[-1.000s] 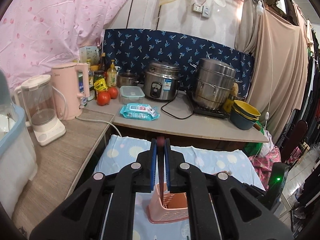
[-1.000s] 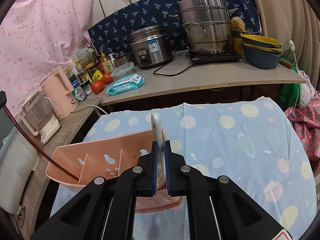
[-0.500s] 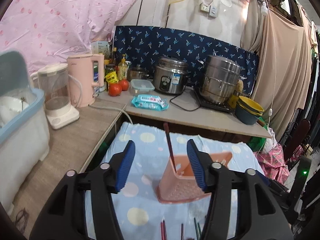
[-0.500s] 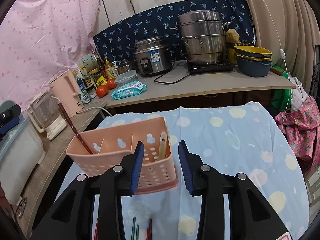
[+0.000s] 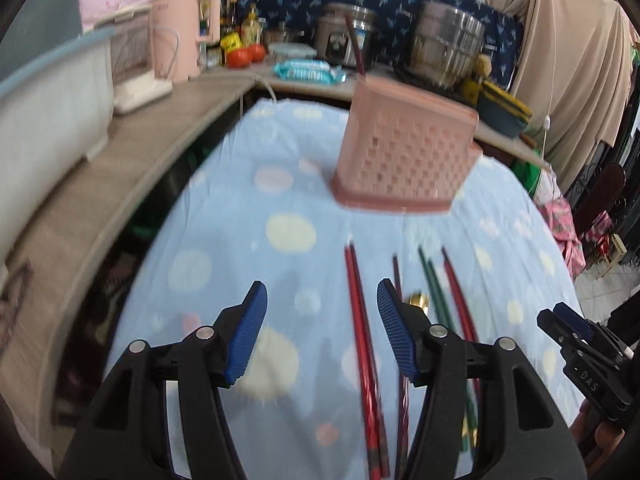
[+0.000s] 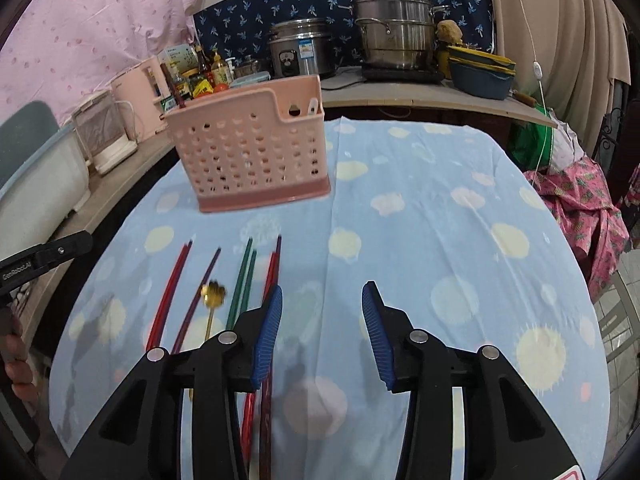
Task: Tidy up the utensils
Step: 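Open the right tool and withdraw it from the pink holder, then lower the right tool and grasp a dark-red chopstick at its end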
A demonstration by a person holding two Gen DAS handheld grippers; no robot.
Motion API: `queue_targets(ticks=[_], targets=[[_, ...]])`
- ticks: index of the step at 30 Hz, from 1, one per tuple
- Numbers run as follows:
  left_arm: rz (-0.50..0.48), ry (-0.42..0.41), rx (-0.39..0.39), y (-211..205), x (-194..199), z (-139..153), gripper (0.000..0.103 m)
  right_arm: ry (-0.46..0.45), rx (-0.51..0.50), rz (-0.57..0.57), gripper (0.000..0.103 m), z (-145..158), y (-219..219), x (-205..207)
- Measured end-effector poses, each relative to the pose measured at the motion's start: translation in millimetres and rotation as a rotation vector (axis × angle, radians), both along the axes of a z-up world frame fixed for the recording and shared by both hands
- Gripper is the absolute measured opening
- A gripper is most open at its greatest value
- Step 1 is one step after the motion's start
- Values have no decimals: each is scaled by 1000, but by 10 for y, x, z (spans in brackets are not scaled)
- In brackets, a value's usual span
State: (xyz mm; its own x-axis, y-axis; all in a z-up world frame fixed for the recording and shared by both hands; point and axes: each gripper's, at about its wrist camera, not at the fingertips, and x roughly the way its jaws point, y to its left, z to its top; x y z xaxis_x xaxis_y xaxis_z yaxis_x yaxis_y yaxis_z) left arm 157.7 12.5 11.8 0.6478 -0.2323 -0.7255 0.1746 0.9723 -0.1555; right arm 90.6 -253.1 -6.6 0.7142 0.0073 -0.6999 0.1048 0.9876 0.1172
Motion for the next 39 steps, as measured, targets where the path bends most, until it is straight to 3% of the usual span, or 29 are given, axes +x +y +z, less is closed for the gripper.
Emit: queue_targets(ticks=[3, 11, 24, 35, 39], targets=[[1, 48, 1, 26, -149, -196, 54, 39, 4, -1, 41, -155, 61, -211], [-24, 80, 18, 36, -497, -362, 55, 99, 32, 30, 41, -435, 236, -497], [-62, 116, 16, -46, -749, -494, 55, 127, 50, 49, 39, -548, 309, -571], [-96, 143, 33, -140, -834, -583, 55, 137, 58, 32, 18, -599, 261, -568], [-92, 156, 49, -150, -830, -637, 54, 137, 66, 28, 16, -602, 238, -570]])
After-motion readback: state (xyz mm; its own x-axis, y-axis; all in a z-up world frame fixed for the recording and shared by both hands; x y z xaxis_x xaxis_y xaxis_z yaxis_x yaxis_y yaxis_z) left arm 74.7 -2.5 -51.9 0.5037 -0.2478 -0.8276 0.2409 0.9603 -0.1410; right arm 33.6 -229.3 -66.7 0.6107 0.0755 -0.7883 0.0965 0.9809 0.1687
